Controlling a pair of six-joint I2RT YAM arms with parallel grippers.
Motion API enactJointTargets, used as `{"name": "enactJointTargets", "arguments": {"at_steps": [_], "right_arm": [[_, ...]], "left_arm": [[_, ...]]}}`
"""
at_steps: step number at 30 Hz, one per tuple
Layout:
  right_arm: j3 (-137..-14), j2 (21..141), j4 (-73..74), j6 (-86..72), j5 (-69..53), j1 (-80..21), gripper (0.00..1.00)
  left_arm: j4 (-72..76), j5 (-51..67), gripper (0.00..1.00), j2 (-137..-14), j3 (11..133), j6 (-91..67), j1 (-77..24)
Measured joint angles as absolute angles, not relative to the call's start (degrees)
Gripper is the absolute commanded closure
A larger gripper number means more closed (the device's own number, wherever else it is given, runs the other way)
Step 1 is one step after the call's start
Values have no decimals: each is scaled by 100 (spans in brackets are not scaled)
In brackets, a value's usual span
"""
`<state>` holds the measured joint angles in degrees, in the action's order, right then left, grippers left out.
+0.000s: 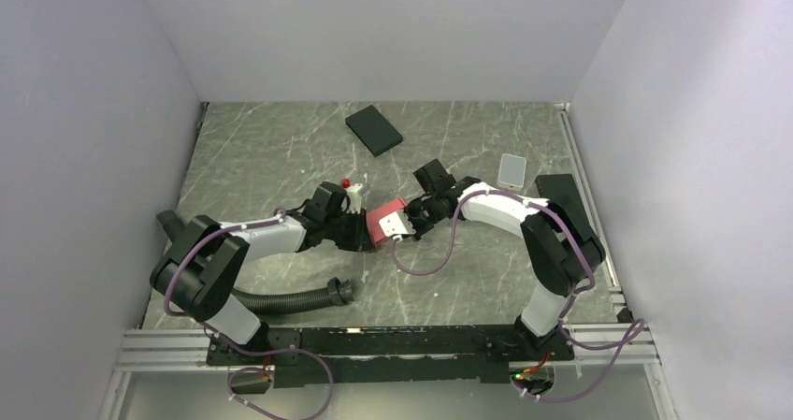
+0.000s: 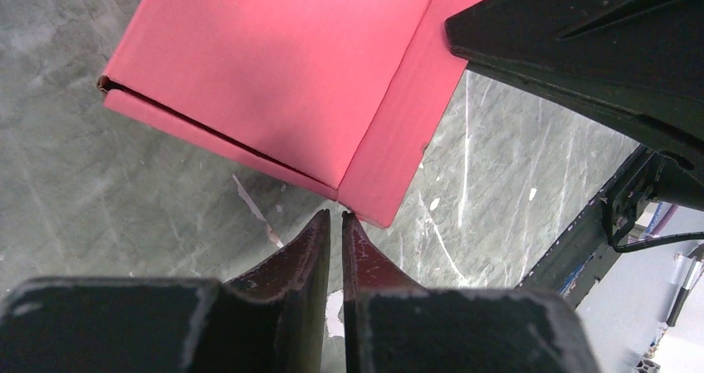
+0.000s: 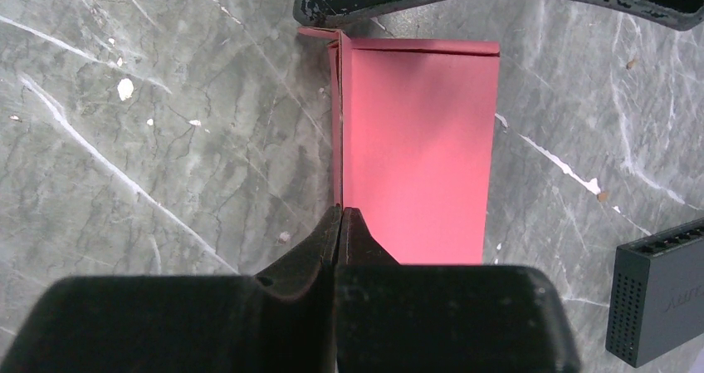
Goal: Fold the paper box
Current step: Close the paper box at the center of the board.
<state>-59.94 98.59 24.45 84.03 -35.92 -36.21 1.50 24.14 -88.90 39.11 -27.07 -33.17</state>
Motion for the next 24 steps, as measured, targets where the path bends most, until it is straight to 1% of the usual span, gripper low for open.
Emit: {"name": "enactJointTargets", "arguments": {"at_steps": [12,24], "right_arm": [[-5994,9859,2464,8490,-3579,-3627,100],[-5994,9878,2499,8597,-3533,-3649,98]], "left_arm": [[145,2414,85,-8912,3927,-2663,-3291],[145,2421,85,-8912,3927,-2663,-3271]]}}
